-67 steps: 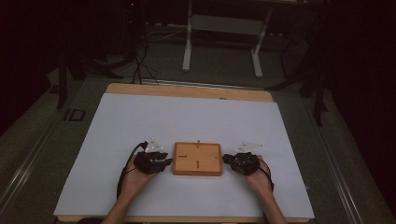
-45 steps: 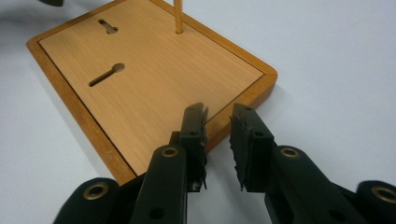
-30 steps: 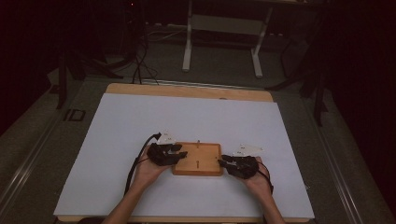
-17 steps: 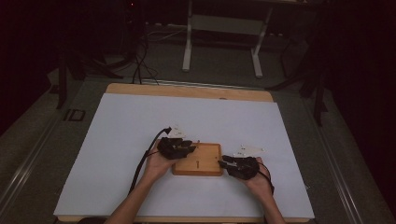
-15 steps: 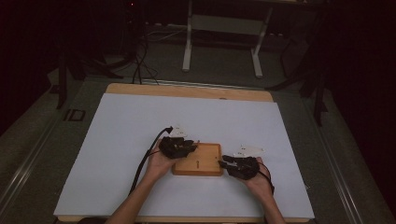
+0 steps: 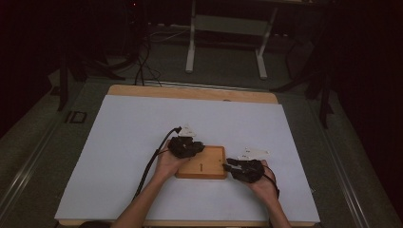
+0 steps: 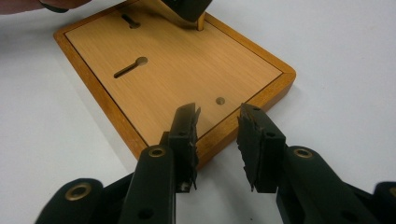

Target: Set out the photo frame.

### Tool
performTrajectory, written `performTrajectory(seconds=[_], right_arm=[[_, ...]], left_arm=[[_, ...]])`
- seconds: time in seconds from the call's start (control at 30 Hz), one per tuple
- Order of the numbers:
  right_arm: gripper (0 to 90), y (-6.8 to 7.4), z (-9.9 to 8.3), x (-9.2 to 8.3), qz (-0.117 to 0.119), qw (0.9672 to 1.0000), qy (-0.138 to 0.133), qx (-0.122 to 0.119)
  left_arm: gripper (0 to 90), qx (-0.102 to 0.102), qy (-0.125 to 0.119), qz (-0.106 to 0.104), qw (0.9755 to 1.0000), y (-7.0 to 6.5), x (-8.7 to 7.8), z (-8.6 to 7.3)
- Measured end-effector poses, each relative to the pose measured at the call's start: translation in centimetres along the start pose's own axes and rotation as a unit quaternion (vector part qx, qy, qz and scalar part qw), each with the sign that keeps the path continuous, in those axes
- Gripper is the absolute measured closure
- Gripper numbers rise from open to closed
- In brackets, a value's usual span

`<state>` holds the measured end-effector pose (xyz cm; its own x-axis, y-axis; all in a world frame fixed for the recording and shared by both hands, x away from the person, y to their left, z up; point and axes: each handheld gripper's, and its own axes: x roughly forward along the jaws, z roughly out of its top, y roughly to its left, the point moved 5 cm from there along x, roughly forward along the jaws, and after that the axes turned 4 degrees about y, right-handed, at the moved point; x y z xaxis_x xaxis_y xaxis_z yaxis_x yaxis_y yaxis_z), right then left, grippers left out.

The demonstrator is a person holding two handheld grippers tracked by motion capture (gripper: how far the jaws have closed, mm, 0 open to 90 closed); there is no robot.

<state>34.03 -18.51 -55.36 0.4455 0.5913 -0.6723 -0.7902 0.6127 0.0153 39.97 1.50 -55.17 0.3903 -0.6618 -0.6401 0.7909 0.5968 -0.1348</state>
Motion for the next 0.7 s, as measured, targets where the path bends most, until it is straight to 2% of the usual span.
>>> performTrajectory(seconds=[0.13, 0.7], right_arm=[[66.8, -0.02, -0.01, -0.01, 0.0, 1.0, 0.0, 0.0], [64.3, 0.13, -0.01, -0.06, 0.008, 1.0, 0.001, -0.006]], left_arm=[[81.2, -0.005, -0.003, -0.008, 0.9999, 0.1, 0.22, 0.04], [83.0, -0.021, -0.003, -0.033, 0.9992, 0.57, 0.42, 0.01]])
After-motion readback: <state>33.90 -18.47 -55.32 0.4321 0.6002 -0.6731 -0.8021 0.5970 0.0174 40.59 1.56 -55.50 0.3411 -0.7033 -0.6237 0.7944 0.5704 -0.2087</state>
